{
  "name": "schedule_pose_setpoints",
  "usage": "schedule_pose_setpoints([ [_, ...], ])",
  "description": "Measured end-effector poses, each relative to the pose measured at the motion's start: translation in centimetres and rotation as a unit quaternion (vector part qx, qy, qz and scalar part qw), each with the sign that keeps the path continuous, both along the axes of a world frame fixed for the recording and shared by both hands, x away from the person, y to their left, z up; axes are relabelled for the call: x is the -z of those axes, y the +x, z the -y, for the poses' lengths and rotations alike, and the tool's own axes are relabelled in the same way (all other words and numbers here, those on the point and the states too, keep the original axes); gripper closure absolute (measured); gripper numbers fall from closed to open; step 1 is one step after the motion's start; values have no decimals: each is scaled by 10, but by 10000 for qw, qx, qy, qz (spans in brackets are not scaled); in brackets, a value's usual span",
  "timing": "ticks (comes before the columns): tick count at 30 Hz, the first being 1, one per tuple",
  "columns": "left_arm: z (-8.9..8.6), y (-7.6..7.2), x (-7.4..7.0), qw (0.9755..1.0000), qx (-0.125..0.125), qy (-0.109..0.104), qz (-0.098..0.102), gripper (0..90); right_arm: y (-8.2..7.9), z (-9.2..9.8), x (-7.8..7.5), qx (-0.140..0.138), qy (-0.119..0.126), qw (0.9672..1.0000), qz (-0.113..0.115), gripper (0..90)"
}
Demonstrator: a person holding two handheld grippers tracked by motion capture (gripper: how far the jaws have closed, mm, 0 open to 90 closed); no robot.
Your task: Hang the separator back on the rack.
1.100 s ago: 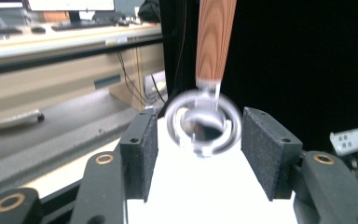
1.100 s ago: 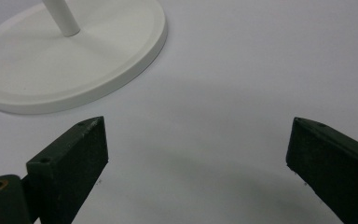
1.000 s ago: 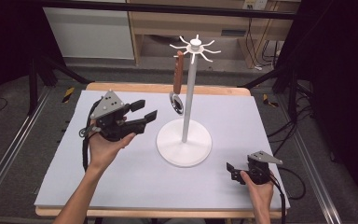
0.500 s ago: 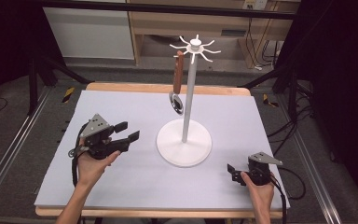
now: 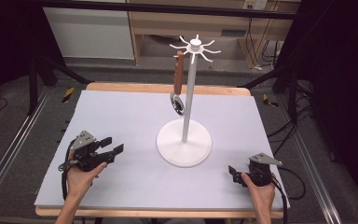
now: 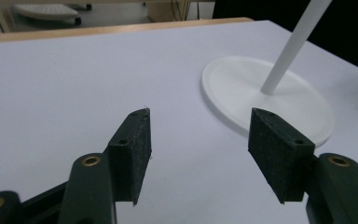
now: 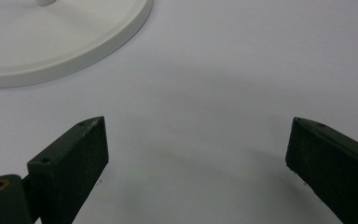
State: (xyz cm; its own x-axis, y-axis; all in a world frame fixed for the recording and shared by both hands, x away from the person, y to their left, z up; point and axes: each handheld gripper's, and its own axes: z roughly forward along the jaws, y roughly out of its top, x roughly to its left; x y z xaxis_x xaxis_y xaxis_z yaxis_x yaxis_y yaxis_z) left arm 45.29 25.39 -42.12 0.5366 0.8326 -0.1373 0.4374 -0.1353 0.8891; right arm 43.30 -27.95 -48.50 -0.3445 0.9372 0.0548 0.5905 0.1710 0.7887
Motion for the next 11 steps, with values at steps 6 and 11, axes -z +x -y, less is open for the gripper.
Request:
schedule_pose_setpoints([
  [6, -22, 0, 10, 9994, -305, 29, -131, 364, -1, 6, 1, 34, -22, 10000, -74, 64],
  [11, -35, 1, 22, 9983, -478, 205, -274, 347, -1, 7, 1, 25, -42, 9999, -132, 67],
])
